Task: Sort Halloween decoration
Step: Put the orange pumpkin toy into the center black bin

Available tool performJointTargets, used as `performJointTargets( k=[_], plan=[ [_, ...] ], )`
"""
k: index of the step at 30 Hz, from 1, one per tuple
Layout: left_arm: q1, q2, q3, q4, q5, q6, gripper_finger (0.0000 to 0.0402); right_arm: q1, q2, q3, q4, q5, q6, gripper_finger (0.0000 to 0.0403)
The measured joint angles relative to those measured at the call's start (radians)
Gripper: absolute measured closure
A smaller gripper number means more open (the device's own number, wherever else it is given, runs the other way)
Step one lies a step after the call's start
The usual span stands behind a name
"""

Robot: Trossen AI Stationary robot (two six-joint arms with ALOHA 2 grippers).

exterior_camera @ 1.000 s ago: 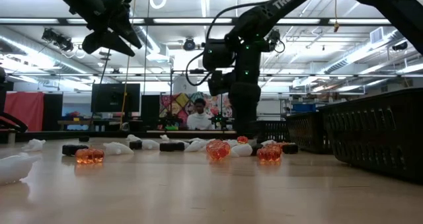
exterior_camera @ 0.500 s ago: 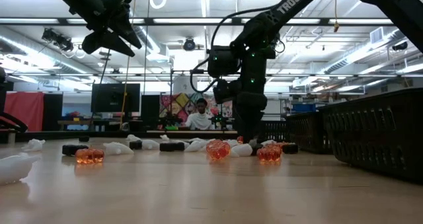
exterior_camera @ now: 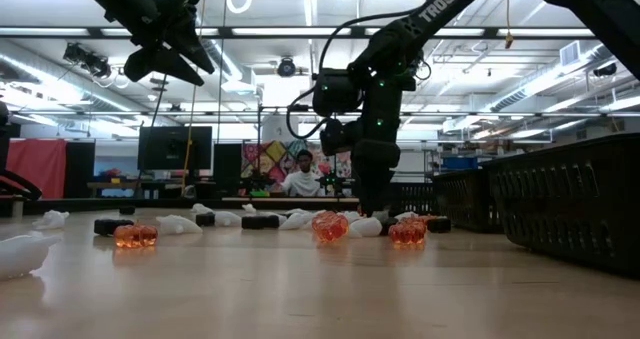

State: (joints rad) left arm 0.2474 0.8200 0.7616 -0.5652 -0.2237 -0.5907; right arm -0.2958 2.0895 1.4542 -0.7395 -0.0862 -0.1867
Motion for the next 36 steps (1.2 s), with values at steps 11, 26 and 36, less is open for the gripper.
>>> performJointTargets(
  k=[11,26,36],
  plan=[
    [0.0,0.0,0.0,-0.001,0.0,0.004,0.023,0.0,-0.03,-0.002,-0.028,-0.011,0.012,0.0324],
    [0.0,0.0,0.0,-0.011,0.0,0.03,0.023,0.08,-0.261,-0.001,-0.24,-0.171,0.157,0.0324],
    [0.0,0.0,0.0,-0.01,0.0,0.037,0.023,0.218,-0.446,-0.204,-0.262,-0.179,0.303,0.0324]
  ],
)
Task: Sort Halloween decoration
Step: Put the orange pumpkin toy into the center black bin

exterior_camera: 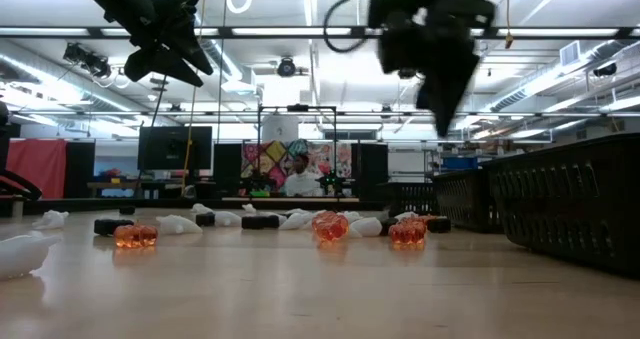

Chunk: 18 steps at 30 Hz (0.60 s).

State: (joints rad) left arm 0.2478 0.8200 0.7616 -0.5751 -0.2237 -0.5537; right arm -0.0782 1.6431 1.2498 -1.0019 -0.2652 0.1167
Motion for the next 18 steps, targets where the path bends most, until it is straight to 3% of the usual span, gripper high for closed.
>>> performJointTargets(
  k=[8,18],
  plan=[
    [0.0,0.0,0.0,0.001,0.0,0.0,0.023,0.066,-0.081,-0.302,0.26,0.121,0.188,0.0323],
    [0.0,0.0,0.0,0.002,0.0,-0.003,0.023,0.097,-0.075,-0.43,0.367,0.118,0.225,0.0321]
  ],
)
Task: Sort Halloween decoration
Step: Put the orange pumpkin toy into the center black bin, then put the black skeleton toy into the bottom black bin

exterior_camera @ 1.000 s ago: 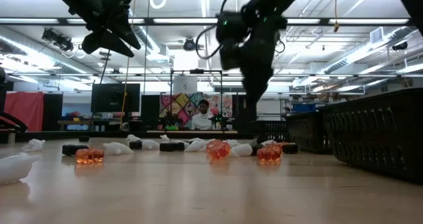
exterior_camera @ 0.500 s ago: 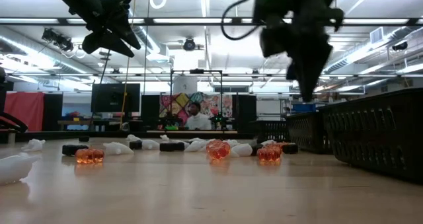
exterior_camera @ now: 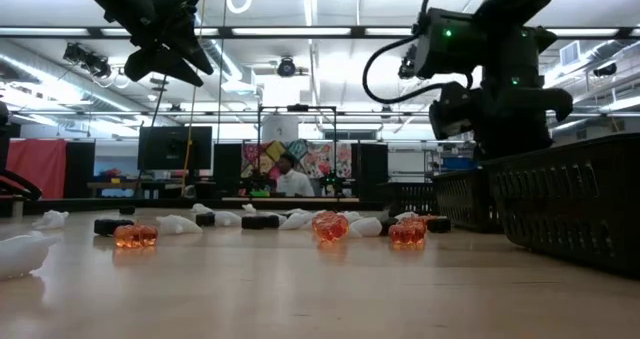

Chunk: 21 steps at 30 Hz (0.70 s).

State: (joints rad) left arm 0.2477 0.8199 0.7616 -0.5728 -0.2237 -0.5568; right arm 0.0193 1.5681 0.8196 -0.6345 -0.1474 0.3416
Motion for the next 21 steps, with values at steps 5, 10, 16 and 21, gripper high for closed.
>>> performJointTargets(
  k=[5,10,16,21],
  plan=[
    [0.0,0.0,0.0,0.0,0.0,0.0,0.023,0.001,0.0,0.0,0.013,-0.006,0.008,0.0287],
    [0.0,0.0,0.0,0.0,0.0,0.0,0.023,0.0,-0.004,0.01,-0.018,-0.085,0.026,0.0254],
    [0.0,0.0,0.0,0.0,0.0,-0.005,0.023,-0.01,-0.033,0.131,-0.177,-0.109,0.019,0.0244],
    [0.0,0.0,0.0,0.0,0.0,-0.008,0.023,-0.034,-0.017,0.301,-0.184,-0.016,0.012,0.0246]
  ],
)
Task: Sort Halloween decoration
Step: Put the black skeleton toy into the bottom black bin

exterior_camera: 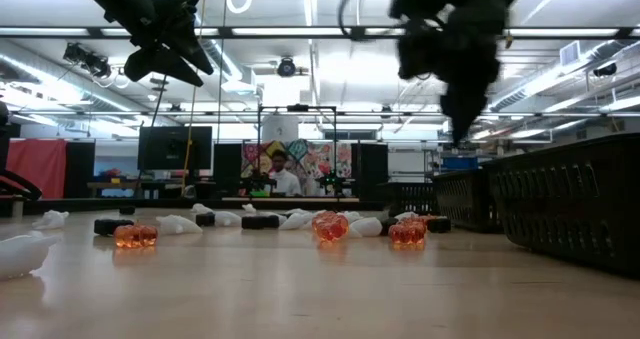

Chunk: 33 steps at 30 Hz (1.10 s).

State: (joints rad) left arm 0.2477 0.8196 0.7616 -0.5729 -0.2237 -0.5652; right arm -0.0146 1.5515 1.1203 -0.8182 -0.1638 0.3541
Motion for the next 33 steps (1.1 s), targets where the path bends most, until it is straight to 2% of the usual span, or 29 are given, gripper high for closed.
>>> performJointTargets(
  k=[3,12,17,23,28,33],
  plan=[
    [0.0,0.0,0.0,-0.001,0.0,0.0,0.023,-0.013,0.052,0.088,0.016,0.035,-0.04,0.0246],
    [0.0,0.0,0.0,-0.003,0.0,0.0,0.023,-0.056,0.365,0.308,0.094,0.063,-0.237,0.0246],
    [-0.001,0.0,0.0,-0.007,0.0,-0.003,0.023,-0.093,0.445,0.319,0.183,0.037,-0.279,0.0243],
    [-0.001,-0.003,0.0,-0.101,0.055,-0.035,0.023,-0.121,0.46,0.301,0.283,0.013,-0.327,0.0241],
    [-0.001,-0.003,0.0,-0.18,0.088,-0.059,0.023,-0.124,0.473,0.297,0.287,0.007,-0.361,0.0241],
    [-0.001,-0.003,0.0,-0.193,0.089,-0.076,0.023,-0.121,0.523,0.296,0.286,-0.02,-0.362,0.0241]
  ],
)
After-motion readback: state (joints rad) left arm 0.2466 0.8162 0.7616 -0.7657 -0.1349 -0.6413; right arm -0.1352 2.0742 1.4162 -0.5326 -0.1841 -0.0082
